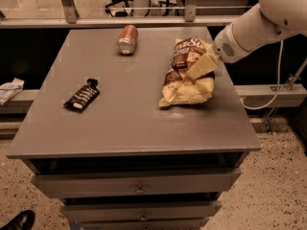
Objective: Pick brown chip bag
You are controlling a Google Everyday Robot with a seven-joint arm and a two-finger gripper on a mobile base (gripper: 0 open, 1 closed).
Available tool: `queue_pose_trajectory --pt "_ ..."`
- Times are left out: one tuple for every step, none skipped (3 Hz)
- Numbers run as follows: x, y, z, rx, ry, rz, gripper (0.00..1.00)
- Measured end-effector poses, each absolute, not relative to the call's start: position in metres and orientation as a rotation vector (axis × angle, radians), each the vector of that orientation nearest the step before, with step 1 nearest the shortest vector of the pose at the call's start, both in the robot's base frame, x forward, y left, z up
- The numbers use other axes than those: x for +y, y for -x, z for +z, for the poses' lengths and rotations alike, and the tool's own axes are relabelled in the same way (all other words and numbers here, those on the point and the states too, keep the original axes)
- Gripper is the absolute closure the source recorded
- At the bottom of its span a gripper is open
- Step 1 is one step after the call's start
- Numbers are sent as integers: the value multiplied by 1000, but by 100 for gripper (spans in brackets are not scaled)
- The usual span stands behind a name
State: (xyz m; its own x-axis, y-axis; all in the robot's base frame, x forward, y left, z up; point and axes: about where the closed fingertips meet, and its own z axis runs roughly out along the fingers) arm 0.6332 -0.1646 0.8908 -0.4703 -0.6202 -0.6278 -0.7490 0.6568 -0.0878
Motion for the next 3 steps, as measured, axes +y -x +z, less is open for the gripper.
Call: queue_pose_trajectory --pt "-130 -643 938 2077 1116 358 100" --pt "-106 -650 974 1966 1152 395 100" --pt "-103 -651 981 1948 1154 397 100"
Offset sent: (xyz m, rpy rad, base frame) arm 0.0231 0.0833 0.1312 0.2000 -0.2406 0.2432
